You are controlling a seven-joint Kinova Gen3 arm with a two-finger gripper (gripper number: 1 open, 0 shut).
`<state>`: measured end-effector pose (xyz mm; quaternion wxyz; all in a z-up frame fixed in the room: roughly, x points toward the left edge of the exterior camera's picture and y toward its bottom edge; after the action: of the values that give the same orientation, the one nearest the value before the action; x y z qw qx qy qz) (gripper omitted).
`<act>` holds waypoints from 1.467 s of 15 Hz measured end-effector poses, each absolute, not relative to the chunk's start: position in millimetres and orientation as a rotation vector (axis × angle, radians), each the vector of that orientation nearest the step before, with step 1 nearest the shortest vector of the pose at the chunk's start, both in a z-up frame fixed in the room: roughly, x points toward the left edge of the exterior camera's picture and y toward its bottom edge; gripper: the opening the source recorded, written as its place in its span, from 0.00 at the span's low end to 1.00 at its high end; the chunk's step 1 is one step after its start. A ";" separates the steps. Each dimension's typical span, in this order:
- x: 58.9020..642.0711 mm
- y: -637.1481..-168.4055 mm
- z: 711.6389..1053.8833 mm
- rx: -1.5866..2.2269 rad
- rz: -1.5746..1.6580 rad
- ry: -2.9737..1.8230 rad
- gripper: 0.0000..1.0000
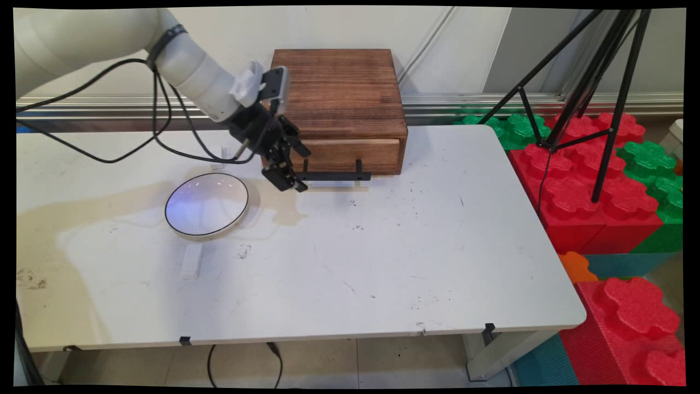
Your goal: Open the drawer
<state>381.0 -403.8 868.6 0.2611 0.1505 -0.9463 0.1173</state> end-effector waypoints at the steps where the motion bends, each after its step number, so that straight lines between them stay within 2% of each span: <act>1: 378.2 -406.4 866.4 0.404 0.316 -2.567 1.00; 22: 328.0 -446.5 828.5 0.305 0.306 -2.710 1.00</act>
<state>328.0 -446.5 828.5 0.1976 0.1090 -0.9681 0.1092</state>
